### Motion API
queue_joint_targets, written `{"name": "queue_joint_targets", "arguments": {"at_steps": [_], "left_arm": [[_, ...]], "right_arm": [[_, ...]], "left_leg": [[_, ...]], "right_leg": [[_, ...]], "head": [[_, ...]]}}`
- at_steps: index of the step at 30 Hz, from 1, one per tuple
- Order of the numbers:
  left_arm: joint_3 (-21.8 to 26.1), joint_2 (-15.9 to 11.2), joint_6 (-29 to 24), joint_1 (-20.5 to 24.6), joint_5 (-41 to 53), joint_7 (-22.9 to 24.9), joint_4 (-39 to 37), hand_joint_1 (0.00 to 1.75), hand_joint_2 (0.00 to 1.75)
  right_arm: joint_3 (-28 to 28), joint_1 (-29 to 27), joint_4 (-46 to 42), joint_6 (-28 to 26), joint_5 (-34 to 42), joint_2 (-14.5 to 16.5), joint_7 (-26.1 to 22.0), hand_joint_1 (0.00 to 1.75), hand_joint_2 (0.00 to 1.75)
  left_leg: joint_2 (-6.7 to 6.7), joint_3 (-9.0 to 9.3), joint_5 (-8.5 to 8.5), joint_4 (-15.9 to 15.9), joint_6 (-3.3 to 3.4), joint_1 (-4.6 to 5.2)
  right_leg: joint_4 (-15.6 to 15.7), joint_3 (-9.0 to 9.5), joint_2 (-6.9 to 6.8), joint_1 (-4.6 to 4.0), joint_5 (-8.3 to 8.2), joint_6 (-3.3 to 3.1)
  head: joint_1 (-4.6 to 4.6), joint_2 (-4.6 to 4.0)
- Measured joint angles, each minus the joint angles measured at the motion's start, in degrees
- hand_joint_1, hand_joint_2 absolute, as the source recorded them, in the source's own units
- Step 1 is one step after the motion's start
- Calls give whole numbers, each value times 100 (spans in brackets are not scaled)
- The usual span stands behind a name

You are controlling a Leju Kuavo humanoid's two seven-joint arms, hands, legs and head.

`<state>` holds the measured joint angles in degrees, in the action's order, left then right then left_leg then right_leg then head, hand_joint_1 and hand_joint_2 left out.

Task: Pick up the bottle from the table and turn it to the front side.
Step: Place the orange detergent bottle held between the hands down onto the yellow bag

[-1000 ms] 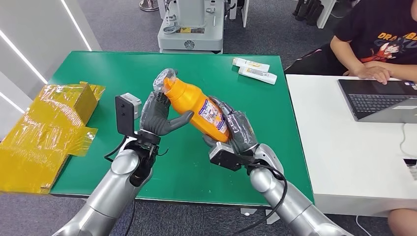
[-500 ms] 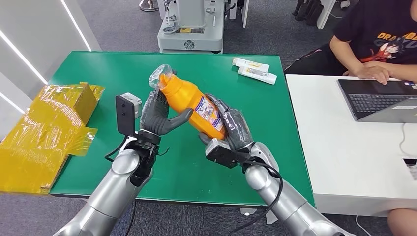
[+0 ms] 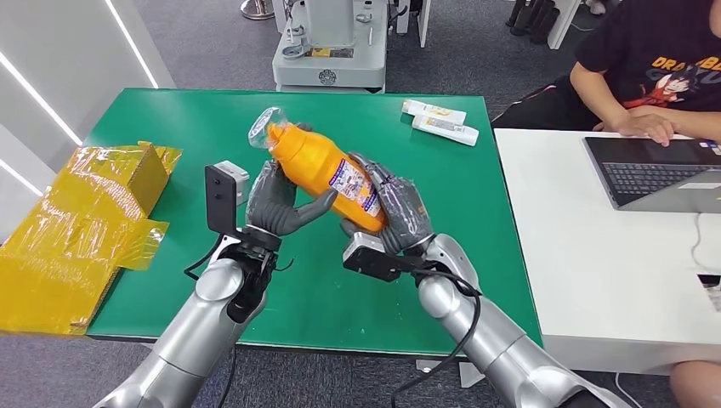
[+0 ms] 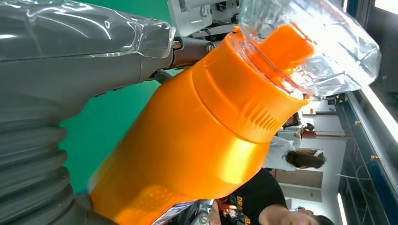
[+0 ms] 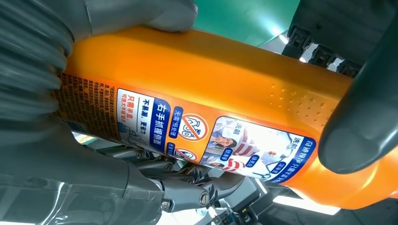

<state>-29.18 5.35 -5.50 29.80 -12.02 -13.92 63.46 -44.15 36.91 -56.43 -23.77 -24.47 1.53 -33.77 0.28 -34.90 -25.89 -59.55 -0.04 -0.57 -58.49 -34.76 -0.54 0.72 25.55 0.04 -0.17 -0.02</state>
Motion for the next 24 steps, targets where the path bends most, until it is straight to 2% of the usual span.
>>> {"name": "queue_joint_targets", "arguments": {"at_steps": [1, 4, 22, 23, 24], "left_arm": [[0, 3, 15, 0, -7, 0, -8, 151, 175], [2, 24, 44, 0, -25, 0, -29, 175, 175], [56, 70, 83, -15, 39, 2, -149, 175, 175], [57, 70, 83, -21, 39, 2, -149, 175, 175], [60, 69, 84, -29, 38, 2, -149, 175, 175]], "right_arm": [[-2, 10, 21, -13, -14, 0, 0, 175, 175], [-3, 33, 83, -47, -68, -1, -1, 175, 175], [-2, 32, 286, -88, -151, -2, -8, 175, 175], [-2, 31, 290, -86, -155, -2, -9, 164, 175], [-2, 31, 292, -84, -165, -2, -7, 128, 175]], "left_leg": [[0, 0, 0, 0, 0, 0], [0, 0, 0, 0, 0, 0], [1, 0, 0, 0, 0, 0], [1, 0, 0, 0, 0, 0], [1, 0, 0, 0, 0, 0]], "right_leg": [[0, 0, 0, 0, 0, 0], [0, 0, 0, 0, 0, 0], [0, -3, 2, 0, 0, 0], [0, -3, 2, 0, 0, 0], [0, -3, 2, 0, 0, 0]], "head": [[1, 0], [0, 0], [1, 0], [1, 0], [1, 0]]}}
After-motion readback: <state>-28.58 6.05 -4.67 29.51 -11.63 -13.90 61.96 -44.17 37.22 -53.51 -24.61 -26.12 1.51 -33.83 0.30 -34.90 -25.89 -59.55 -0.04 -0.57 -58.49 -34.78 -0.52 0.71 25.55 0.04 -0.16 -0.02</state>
